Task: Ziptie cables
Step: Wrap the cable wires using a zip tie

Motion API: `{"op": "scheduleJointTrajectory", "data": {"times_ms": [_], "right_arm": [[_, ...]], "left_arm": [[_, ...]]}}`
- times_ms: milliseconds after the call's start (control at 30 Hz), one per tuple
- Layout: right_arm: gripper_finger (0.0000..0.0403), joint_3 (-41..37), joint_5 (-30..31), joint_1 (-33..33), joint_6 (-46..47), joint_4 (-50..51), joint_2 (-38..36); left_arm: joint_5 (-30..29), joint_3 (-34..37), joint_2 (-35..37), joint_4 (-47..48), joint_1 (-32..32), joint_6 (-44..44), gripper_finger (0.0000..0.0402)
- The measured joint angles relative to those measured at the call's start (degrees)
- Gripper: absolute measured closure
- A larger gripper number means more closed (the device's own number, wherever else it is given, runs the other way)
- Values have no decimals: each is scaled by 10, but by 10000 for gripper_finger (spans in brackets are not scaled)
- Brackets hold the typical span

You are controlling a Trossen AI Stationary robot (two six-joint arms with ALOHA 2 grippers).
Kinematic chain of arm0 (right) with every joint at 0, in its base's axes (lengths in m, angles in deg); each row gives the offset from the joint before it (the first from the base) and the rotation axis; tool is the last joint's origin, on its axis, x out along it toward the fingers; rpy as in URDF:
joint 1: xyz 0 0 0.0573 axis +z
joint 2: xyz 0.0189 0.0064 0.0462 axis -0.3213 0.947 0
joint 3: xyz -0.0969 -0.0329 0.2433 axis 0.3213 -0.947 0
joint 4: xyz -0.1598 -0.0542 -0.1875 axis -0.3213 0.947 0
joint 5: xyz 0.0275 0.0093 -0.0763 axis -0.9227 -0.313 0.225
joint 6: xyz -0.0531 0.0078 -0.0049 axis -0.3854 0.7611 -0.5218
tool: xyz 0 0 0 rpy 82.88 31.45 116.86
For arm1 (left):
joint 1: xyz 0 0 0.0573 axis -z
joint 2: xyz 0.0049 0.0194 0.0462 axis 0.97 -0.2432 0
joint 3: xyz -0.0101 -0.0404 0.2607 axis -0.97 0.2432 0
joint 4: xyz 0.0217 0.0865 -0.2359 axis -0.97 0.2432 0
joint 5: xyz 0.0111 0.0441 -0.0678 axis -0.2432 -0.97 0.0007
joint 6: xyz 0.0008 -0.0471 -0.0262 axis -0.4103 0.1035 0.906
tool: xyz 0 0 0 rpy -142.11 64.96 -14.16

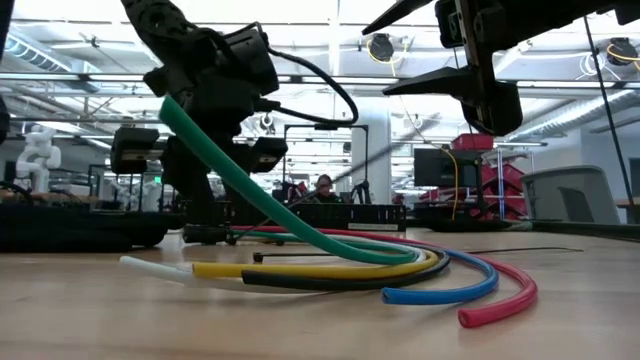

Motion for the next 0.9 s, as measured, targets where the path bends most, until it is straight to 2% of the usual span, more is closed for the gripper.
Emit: {"op": "scheduleJointTrajectory", "data": {"times_ms": [100,567,900], "right_arm": [[154,0,0,0,-2,1,0],[154,0,0,0,-4,1,0],[154,0,0,0,-10,0,0]], "left_arm": [[19,0,0,1,-2,0,265],[26,0,-20,1,-2,0,266],[26,0,-23,2,-2,-1,307]]}}
